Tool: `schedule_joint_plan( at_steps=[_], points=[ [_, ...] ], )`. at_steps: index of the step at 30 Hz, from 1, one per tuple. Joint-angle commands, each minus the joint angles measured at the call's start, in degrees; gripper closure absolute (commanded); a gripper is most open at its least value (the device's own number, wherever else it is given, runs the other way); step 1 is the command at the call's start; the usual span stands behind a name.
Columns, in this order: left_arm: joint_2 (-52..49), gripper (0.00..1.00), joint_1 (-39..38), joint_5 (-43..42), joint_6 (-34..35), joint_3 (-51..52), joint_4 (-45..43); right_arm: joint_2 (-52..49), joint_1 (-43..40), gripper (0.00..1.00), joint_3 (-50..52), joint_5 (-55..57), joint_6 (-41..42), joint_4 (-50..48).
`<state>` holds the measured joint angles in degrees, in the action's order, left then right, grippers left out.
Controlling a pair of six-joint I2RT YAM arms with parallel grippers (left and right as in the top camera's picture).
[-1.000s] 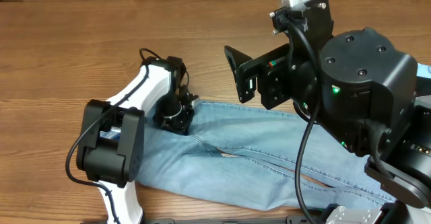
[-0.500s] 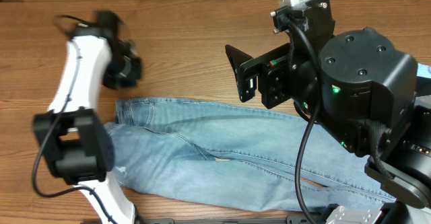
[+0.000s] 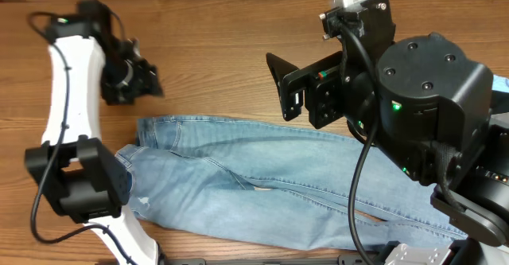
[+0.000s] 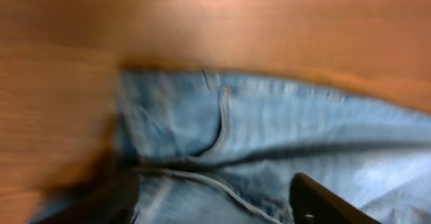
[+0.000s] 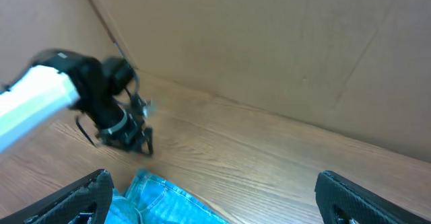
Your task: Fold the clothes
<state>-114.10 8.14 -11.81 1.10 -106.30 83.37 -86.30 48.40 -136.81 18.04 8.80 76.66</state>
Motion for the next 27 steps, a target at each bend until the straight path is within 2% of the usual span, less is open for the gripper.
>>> schedule_joint_plan(
  at_steps=[1, 10, 15, 19, 21, 23, 24, 25, 27],
  points=[
    [0.9, 0.19, -3.1, -1.3, -0.5, 8.5, -1.2, 0.2, -0.2, 0.00, -0.9, 0.6, 0.3, 0.5],
    [0.9, 0.16, -9.2, -1.0, 2.3, 28.6, -13.2, 0.2, -0.2, 0.00, -0.8, 0.5, 0.5, 2.2],
    [0.9, 0.15, -11.9, 4.4, 7.0, 37.5, -20.9, 0.2, -0.2, 0.00, -0.9, 0.5, 0.5, 2.3],
    [0.9, 0.21, -12.3, 5.2, 9.5, 42.4, -26.6, 0.2, -0.2, 0.00, -0.9, 0.5, 0.5, 2.3],
    [0.9, 0.34, -12.2, 7.1, 11.0, 43.6, -29.2, 0.2, -0.2, 0.00, -0.9, 0.5, 0.5, 2.3],
    [0.9, 0.66, -12.1, 9.0, 12.1, 44.1, -31.6, 0.2, -0.2, 0.00, -0.8, 0.5, 0.5, 2.3],
    [0.9, 0.89, -12.0, 9.7, 12.5, 44.2, -32.9, 0.2, -0.2, 0.00, -0.8, 0.5, 0.5, 2.3],
    [0.9, 0.96, -11.9, 10.1, 12.9, 44.2, -34.3, 0.2, -0.2, 0.00, -0.8, 0.5, 0.5, 2.3],
    [0.9, 0.96, -11.1, 10.4, 13.3, 44.2, -37.9, 0.2, -0.2, 0.00, -0.8, 0.5, 0.5, 2.3]
  ],
)
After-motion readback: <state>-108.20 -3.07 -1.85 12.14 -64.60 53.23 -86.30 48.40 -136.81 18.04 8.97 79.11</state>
